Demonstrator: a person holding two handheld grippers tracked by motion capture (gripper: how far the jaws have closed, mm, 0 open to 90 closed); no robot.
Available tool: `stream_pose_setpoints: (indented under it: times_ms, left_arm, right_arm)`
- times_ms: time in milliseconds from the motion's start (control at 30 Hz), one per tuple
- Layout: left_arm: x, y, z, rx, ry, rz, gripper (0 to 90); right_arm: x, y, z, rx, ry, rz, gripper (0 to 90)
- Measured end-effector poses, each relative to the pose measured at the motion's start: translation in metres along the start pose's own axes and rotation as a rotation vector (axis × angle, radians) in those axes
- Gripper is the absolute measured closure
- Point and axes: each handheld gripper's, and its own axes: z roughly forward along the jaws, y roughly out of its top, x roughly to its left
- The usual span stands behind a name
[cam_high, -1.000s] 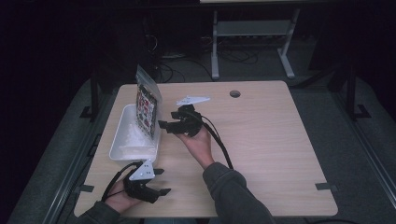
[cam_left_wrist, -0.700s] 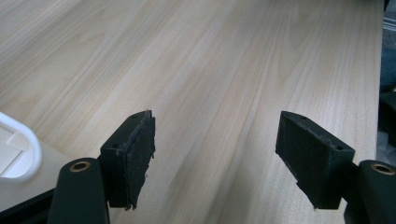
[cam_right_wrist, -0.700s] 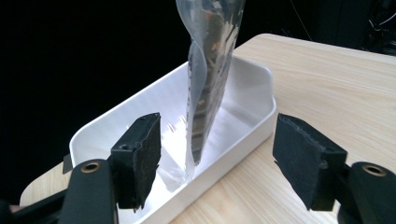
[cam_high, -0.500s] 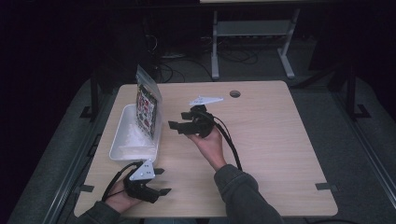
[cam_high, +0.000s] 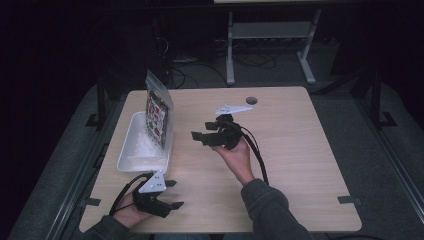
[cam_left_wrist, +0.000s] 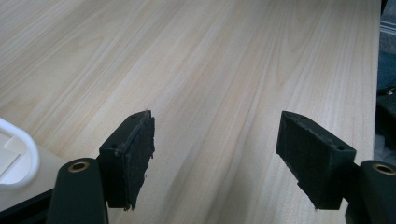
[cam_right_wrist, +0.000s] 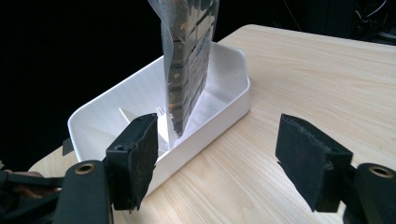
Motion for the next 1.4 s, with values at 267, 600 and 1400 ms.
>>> stream_pose_setpoints:
  times_ms: [267, 600, 1400]
  left_arm:
    - [-0.001, 0.001, 0.0, -0.004, 0.005, -0.003, 25.6]
    - [-0.001, 0.001, 0.001, -0.004, 0.012, -0.008, 22.7]
    - [-0.001, 0.002, 0.003, -0.001, 0.023, -0.013, 21.3]
  right_arm:
    - [-0.006, -0.007, -0.014, -0.002, 0.004, 0.013, 28.6]
    - [-0.015, -0.017, -0.033, 0.007, 0.007, 0.024, 27.9]
    - [-0.04, -0.049, -0.075, 0.021, -0.007, 0.08, 28.2]
